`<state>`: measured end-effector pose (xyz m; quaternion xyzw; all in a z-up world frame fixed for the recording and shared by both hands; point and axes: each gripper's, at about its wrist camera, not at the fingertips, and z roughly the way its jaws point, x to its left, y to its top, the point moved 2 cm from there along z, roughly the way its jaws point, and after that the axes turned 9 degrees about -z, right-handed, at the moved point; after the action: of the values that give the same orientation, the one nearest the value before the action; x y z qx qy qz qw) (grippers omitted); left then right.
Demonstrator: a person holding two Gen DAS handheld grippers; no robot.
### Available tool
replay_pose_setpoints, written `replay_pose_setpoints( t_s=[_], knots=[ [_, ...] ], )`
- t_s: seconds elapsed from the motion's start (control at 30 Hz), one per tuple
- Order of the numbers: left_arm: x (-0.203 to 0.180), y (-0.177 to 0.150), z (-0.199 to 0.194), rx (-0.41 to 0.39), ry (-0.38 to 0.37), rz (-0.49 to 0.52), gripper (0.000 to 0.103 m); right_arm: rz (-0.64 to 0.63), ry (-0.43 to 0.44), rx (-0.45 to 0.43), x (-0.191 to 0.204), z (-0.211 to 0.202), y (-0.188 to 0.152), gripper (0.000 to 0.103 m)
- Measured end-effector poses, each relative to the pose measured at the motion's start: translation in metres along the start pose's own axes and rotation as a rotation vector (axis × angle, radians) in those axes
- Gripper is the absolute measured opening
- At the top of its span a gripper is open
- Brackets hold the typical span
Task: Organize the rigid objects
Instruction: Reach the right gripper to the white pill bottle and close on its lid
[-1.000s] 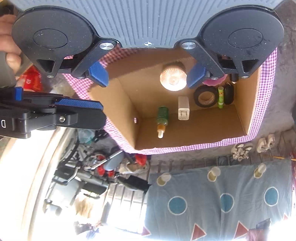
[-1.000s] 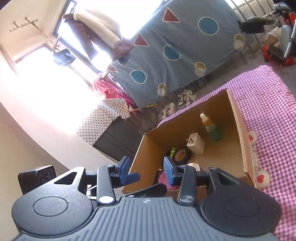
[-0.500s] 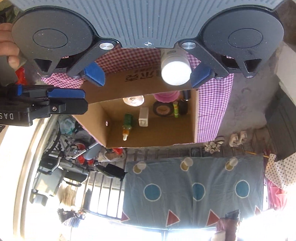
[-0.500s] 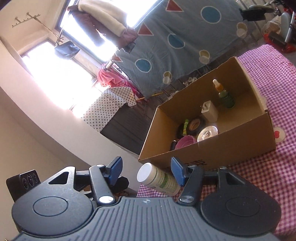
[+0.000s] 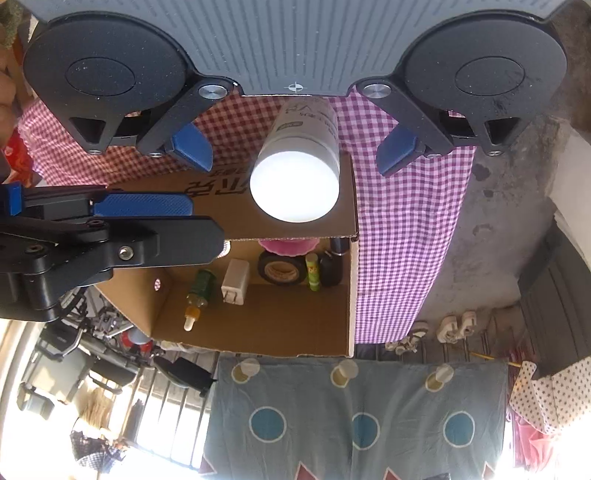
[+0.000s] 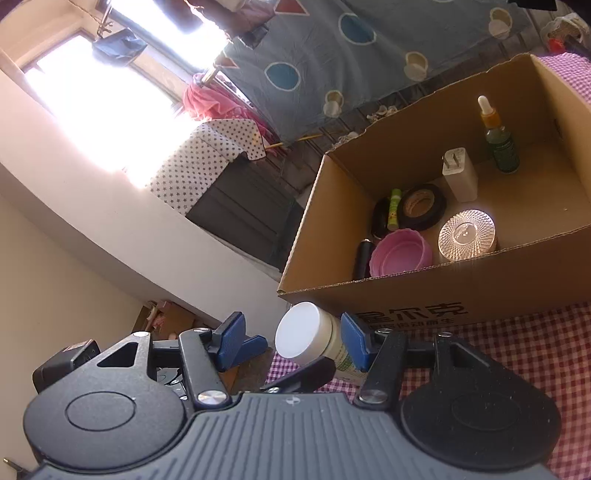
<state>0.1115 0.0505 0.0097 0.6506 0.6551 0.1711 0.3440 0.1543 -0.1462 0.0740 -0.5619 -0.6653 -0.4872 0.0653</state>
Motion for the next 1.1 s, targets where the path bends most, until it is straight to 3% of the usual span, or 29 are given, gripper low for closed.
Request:
replay_pose_setpoints(
  t_s=[0.23,0.67,1.1],
  knots=[
    [0.009,0.000,0.013,0.008,0.006,-0.035,0.078,0.025,-0.013,0.054,-0.006,0.030,0.000,0.057],
    [0.010,-0.004,0.024,0.049,-0.020,-0.047,0.058,0.021,-0.022,0.098,-0.009,0.049,0.002,0.048],
    [0.009,-0.004,0.020,0.029,-0.009,-0.044,0.055,-0.001,-0.020,0.090,-0.004,0.046,0.002,0.044]
  ],
)
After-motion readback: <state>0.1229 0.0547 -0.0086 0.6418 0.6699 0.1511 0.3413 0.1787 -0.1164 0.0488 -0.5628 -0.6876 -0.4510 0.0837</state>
